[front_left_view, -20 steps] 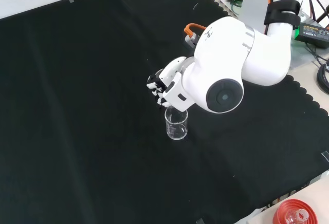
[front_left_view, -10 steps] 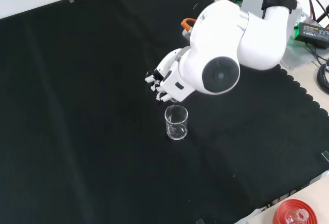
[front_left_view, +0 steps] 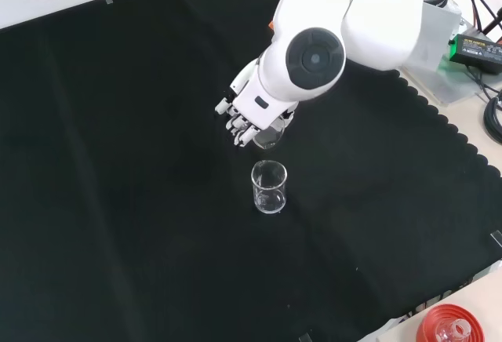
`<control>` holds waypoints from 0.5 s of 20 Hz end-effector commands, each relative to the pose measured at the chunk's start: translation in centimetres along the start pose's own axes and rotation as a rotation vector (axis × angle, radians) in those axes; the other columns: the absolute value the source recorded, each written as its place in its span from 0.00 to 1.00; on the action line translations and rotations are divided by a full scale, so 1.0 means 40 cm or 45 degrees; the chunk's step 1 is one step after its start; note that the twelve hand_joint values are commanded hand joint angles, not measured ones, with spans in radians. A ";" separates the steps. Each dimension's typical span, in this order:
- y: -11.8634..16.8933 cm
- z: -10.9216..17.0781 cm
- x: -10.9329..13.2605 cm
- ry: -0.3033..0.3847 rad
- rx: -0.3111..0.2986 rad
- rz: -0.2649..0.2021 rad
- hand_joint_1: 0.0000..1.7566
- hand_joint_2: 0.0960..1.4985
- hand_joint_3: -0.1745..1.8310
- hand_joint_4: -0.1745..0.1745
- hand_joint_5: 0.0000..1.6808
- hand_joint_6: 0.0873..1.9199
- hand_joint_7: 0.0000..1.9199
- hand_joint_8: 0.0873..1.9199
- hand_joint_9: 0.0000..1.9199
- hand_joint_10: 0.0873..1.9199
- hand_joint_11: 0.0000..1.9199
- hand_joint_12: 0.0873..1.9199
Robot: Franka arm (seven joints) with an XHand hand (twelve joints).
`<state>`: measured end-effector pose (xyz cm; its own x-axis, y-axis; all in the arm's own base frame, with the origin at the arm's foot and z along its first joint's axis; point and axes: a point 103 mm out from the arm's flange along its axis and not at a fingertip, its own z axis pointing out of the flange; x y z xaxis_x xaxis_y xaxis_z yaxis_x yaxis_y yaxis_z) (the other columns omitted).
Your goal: Pour the water from the handheld beaker into the one on the table.
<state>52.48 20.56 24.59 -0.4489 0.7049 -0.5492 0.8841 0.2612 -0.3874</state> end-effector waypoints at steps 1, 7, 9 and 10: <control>-0.007 0.002 -0.004 0.062 -0.022 -0.014 0.65 0.39 0.40 1.00 0.79 0.25 0.90 0.00 0.82 0.00 0.55 0.46; -0.008 0.005 -0.014 0.134 -0.066 -0.028 0.65 0.40 0.40 1.00 0.79 0.26 0.90 0.00 0.82 0.00 0.55 0.46; -0.009 0.010 -0.020 0.171 -0.088 -0.030 0.65 0.40 0.40 1.00 0.79 0.26 0.90 0.00 0.82 0.00 0.55 0.46; -0.010 0.013 -0.025 0.200 -0.098 -0.031 0.65 0.40 0.40 1.00 0.79 0.26 0.90 0.00 0.82 0.00 0.55 0.46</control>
<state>52.49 19.86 24.82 -0.4510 0.7595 -0.4687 0.8828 0.3024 -0.3594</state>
